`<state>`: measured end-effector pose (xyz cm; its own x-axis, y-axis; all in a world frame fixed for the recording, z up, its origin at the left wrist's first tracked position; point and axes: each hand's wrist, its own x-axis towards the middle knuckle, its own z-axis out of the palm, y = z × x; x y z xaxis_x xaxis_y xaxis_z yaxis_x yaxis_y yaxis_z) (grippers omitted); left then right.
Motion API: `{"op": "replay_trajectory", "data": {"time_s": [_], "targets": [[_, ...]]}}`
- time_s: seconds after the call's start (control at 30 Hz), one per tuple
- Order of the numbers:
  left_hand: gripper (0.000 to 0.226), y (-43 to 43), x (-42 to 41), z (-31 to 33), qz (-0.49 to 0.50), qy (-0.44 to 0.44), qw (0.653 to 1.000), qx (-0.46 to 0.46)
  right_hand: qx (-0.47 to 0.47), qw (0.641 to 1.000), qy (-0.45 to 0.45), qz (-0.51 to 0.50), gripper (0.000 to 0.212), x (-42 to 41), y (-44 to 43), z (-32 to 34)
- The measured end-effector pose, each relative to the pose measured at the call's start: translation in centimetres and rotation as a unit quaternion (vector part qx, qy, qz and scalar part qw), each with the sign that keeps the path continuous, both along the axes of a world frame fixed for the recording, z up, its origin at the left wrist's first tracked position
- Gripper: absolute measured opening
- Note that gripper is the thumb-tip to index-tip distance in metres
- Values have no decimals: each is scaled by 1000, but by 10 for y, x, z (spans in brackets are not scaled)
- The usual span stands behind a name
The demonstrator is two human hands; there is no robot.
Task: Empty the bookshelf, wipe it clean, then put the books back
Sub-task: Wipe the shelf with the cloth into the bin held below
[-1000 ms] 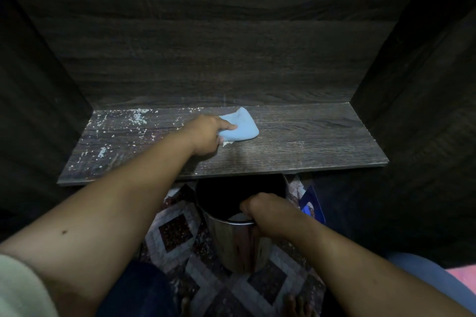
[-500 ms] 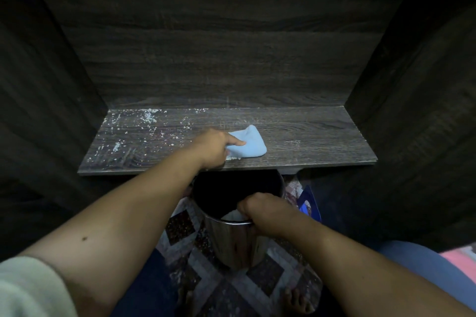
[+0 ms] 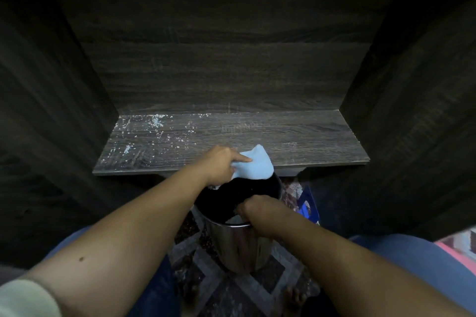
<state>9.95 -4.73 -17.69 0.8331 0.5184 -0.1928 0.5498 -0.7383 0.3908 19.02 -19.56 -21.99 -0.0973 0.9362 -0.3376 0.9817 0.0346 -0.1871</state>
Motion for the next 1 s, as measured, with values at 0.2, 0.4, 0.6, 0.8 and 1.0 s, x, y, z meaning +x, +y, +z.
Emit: {"op": "replay_trajectory", "data": {"time_s": [0.2,0.4,0.6,0.8,1.0], "targets": [[47,6,-10,23,62,-103,993,10,5,1000,-21,3,24,1,-4,5],[47,25,-14,20,125,-146,980,56,16,1000,-19,4,24,2,-6,-1],[45,41,-6,-4,85,-104,989,60,23,1000,-14,-4,22,4,1,-3],[53,36,-5,-21,68,-64,994,50,7,1000,-21,-3,29,3,7,-1],[49,16,-3,-19,54,-64,994,65,4,1000,-13,-4,29,0,3,0]]}}
